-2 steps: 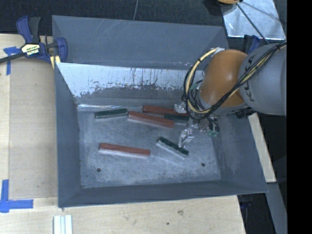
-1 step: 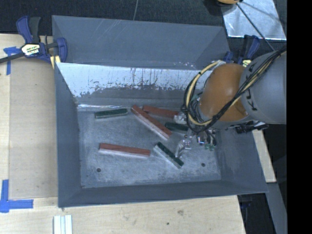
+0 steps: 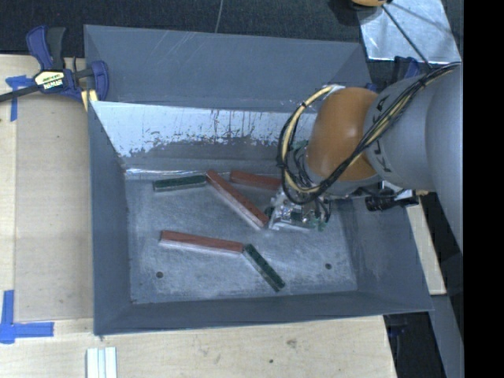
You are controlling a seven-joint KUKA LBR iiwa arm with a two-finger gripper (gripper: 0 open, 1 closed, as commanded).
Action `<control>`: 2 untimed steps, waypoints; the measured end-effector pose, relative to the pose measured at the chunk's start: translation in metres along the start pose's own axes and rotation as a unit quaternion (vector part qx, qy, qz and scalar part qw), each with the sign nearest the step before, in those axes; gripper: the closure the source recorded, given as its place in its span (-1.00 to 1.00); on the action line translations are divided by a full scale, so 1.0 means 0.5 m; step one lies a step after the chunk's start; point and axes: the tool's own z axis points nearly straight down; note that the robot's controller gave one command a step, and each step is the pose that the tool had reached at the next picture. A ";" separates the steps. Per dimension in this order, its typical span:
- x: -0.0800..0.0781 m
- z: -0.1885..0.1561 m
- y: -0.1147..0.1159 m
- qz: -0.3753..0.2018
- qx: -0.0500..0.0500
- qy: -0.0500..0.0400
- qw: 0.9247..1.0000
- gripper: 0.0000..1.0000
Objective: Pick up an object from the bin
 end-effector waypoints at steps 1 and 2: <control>0.000 0.000 0.000 0.000 0.000 0.000 1.000 1.00; -0.011 -0.373 -0.020 0.010 -0.002 0.007 1.000 1.00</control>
Offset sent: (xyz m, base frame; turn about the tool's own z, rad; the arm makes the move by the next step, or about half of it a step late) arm 0.0003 -0.0116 0.2087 0.0263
